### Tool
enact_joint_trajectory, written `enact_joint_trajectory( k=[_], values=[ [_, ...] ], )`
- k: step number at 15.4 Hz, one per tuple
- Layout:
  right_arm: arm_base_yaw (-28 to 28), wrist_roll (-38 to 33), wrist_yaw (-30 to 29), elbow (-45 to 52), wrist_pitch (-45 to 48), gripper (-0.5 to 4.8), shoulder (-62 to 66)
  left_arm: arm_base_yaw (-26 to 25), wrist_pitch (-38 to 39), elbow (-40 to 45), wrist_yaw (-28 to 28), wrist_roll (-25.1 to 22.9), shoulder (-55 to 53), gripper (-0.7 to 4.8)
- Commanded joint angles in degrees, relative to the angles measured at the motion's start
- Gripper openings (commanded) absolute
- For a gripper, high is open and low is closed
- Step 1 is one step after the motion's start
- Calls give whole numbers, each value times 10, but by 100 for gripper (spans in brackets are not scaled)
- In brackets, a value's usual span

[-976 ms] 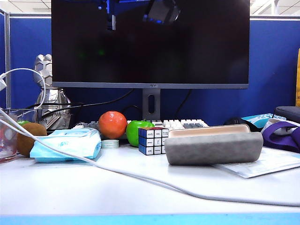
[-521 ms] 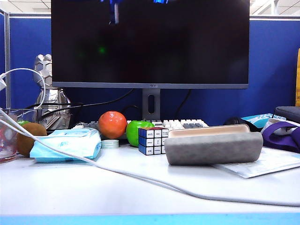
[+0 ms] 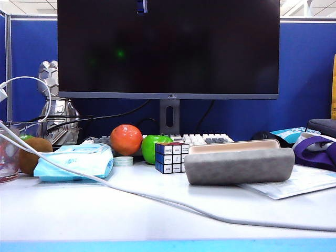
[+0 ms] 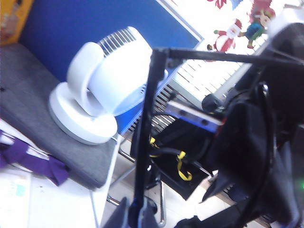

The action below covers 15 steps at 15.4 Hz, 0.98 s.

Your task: Pick up the glasses, fold the temples of the glasses, place the glasses into the glasses case, and finally close the glasses case.

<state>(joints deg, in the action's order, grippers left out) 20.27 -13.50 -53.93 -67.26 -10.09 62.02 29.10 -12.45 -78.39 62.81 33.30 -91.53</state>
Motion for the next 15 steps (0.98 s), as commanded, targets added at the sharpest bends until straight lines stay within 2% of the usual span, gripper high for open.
enact_joint_trajectory(
  k=[1, 5, 9, 13, 15],
  values=[
    [0, -5, 2, -2, 17, -5, 2, 1, -10, -2, 4, 2, 2, -7],
    [0, -5, 5, -2, 19, -5, 20, 6, -23, -2, 20, 2, 2, -7],
    [-2, -5, 55, -2, 18, -5, 23, 9, -71, -2, 65, 2, 2, -6],
    [-2, -20, 93, -2, 18, -6, 24, 16, -102, -1, 85, -3, 2, -7],
    [-2, -19, 67, -2, 32, -5, 21, 21, -108, -1, 70, -3, 2, -6]
  ],
)
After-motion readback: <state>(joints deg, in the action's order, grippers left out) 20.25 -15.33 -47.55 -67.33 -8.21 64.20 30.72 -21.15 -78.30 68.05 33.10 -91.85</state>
